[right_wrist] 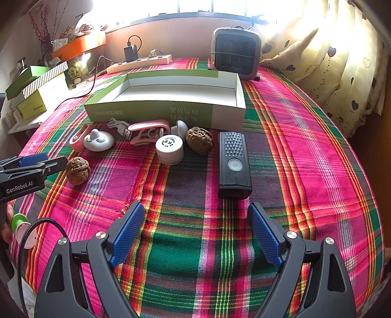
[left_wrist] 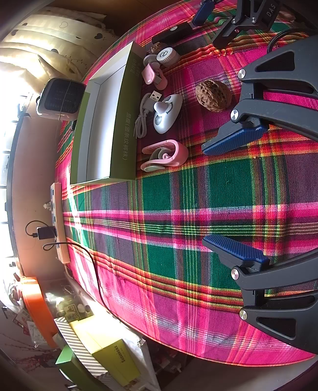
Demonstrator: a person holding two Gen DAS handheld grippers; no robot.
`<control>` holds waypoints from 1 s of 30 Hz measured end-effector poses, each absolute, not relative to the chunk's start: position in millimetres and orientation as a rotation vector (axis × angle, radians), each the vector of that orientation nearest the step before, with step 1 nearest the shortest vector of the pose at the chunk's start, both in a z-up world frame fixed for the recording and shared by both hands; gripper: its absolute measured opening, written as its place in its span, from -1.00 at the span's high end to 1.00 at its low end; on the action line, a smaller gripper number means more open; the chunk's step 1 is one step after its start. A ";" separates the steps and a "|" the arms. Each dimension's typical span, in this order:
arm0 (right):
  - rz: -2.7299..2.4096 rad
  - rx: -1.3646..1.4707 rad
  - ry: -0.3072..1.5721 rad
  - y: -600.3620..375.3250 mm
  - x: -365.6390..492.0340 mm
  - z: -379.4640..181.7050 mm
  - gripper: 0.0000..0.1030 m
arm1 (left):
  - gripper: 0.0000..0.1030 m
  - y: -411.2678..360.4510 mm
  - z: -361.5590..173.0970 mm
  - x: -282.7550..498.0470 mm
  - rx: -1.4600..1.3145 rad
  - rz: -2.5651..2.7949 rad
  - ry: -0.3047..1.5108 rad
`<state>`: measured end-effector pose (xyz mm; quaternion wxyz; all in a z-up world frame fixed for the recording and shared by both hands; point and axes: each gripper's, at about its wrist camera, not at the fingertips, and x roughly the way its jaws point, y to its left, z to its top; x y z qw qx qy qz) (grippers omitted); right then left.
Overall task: Organize objects
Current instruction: 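Move the left tool toward the green-and-white spool on the bedspread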
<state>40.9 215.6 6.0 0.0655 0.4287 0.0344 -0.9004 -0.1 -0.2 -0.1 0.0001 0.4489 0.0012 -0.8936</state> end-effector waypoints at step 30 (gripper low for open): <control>-2.659 1.220 0.049 230.1 44.3 12.0 -0.67 | -0.28 -19.6 14.2 19.9 1.422 -2.796 0.161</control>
